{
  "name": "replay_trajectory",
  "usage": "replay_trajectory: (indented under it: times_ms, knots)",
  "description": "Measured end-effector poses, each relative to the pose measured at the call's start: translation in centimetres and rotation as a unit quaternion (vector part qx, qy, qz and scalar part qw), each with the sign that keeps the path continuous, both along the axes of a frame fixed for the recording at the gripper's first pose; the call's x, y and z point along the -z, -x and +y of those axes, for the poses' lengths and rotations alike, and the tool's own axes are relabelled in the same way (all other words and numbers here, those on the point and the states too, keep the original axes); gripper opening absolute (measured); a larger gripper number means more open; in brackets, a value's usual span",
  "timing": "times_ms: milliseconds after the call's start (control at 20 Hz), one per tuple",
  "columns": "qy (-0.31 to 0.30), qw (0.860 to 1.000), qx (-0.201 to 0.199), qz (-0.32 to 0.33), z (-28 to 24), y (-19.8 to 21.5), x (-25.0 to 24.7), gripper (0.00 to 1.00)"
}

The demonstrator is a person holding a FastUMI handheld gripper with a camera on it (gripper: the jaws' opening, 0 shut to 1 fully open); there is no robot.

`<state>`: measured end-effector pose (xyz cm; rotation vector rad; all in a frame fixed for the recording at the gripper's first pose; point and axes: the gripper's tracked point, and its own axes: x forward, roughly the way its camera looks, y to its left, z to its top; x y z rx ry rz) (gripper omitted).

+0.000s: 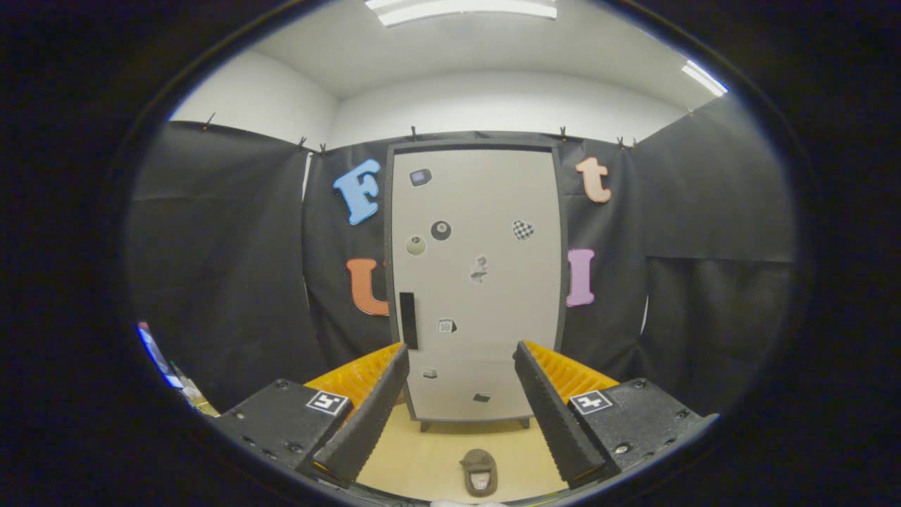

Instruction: Open the shoe cabinet door, grab the shoes and put them into the shoe cabinet, then close the shoe cabinet door.

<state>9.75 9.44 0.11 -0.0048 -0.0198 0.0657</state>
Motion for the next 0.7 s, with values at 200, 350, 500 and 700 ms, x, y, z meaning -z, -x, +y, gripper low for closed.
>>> replay_trajectory:
  times_ms: [200,350,500,700]
  knots:
    - [0.007,1.000,-0.015,0.001,3.6,-6.6,1.0,0.99]
    - [0.004,1.000,-0.024,0.015,5.7,-12.4,2.3,0.99]
    - [0.008,0.999,-0.036,0.031,7.8,-18.2,3.6,0.99]
    - [0.004,0.998,-0.042,0.045,9.8,-23.7,5.5,0.97]
